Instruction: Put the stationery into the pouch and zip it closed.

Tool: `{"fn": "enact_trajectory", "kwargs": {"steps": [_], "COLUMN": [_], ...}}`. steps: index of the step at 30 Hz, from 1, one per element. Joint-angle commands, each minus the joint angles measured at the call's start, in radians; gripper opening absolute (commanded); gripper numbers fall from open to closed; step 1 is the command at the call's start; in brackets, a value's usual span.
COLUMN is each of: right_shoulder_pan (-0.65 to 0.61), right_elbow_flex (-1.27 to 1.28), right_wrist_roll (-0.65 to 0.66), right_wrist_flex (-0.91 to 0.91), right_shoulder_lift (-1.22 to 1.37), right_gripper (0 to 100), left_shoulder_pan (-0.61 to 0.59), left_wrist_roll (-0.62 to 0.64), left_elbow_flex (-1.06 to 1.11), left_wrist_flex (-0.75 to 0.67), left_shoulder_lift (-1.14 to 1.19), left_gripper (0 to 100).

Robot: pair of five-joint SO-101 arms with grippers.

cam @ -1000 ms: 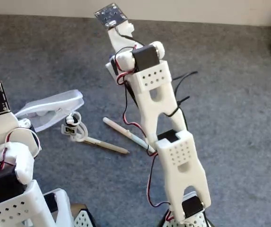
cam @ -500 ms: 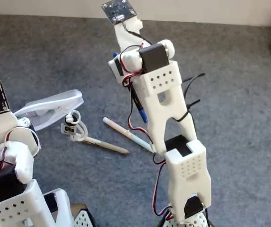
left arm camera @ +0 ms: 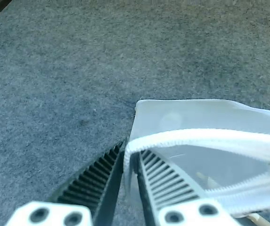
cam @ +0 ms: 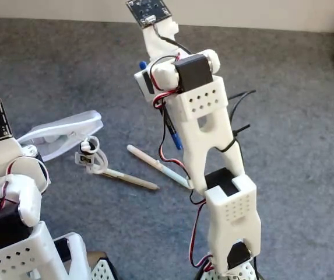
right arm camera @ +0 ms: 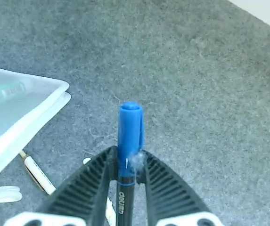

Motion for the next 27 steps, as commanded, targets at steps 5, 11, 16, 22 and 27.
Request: {"fn": "enact_trajectory", "kwargs": {"steps": [5,11,16,22,27], "right_shoulder_pan": [0.008,-0.048,-0.085,-0.096,-0.11], "right_elbow_flex": [0.119,0.317,0.414,0.469,0.524], "right_wrist_roll": [-0.035,-0.034,-0.038,-0.041,-0.04], "right_wrist_flex": [0.019,0.013,-0.033,-0.054,-0.061], "right_shoulder_lift": [-0.205,-0.406,-0.464,-0.486,-0.595], "right_gripper": [0.5,0.5,0.5,0.5,0.5], "left_shoulder_pan": [0.015,0.015,0.015,0.015,0.015], "left_wrist_roll": [0.009,0.009,0.009,0.009,0.009], "left_elbow_flex": [-0.005,-0.005,-0.005,0.012,0.019], "left_wrist_flex": [-0.028,-0.028,-0.026,-0.038,-0.051], "left_shoulder_lift": [0.008,0.008,0.008,0.008,0.008], "left_gripper": [1,1,1,1,1]}}
